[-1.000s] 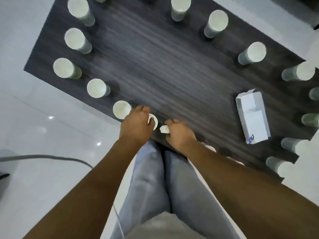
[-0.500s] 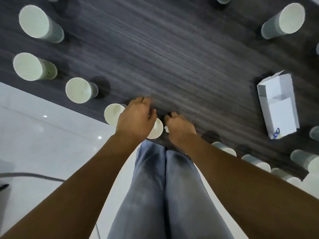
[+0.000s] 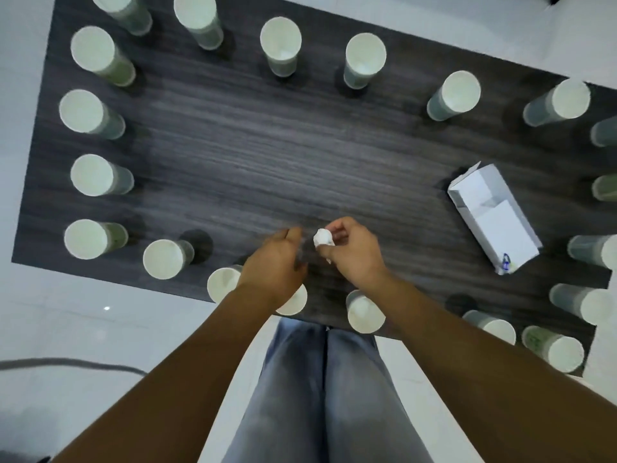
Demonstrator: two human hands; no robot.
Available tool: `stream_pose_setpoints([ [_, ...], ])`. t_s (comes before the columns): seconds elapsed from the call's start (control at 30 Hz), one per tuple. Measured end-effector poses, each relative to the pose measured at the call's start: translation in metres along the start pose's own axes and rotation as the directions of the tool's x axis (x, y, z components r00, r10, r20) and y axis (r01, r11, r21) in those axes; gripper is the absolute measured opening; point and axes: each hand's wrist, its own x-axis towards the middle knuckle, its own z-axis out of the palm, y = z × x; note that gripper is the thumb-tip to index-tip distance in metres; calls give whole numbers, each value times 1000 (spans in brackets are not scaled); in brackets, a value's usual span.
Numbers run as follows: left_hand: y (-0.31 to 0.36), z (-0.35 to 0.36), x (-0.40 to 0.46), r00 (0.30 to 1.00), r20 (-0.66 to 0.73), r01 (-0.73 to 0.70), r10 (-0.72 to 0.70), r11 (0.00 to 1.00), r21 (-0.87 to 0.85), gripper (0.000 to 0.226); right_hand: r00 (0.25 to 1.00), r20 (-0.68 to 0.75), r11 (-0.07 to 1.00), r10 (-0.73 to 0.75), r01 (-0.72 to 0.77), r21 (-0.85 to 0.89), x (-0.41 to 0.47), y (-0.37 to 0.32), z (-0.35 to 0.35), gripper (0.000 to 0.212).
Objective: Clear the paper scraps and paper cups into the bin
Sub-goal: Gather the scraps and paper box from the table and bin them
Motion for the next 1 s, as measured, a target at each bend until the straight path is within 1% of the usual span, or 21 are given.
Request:
stream_pose_setpoints([
  [0.1,17,0,4,997,29,-73,74,996,-44,60,1000,14,992,25,-26,122,-5,-6,-12,26],
  [0.17,28,1,7,994,33,-102,105,989,-104,68,999,30,985,35,-39,168,-9,-5,-17,28],
  [0.23,36,5,10,992,29,-122,126,986,-110,70,998,35,978,48,-54,203,-11,0,-21,27],
  [0.4,60,21,20,984,44,-168,170,985,-41,52,995,32,941,99,-104,322,-11,20,-33,26],
  [0.5,78,35,27,982,46,-182,183,983,-34,45,990,46,924,130,-138,357,-11,35,-51,26],
  [0.6,99,48,32,986,32,-166,166,986,10,40,991,24,918,131,-130,374,-10,52,-81,28],
  [0.67,114,56,38,988,23,-157,156,986,50,41,994,-24,954,109,-98,284,-6,65,-110,32],
  [0.73,130,61,46,988,24,-151,150,987,63,43,994,-95,995,60,-52,83,2,80,-144,39],
  [0.77,139,63,51,989,23,-150,149,987,64,43,990,-137,999,20,-25,-29,7,87,-162,42],
  [0.83,157,67,63,987,12,-159,159,984,84,38,972,-228,972,-65,10,-234,19,101,-195,47],
  [0.87,167,70,69,986,5,-166,166,981,100,36,960,-265,948,-94,5,-319,26,108,-210,50],
  [0.93,185,74,82,984,-11,-176,178,977,121,32,948,-297,897,-110,-34,-440,42,122,-236,57],
  [1.0,201,78,93,981,-21,-188,193,973,133,32,948,-302,852,-102,-73,-518,57,134,-254,68],
])
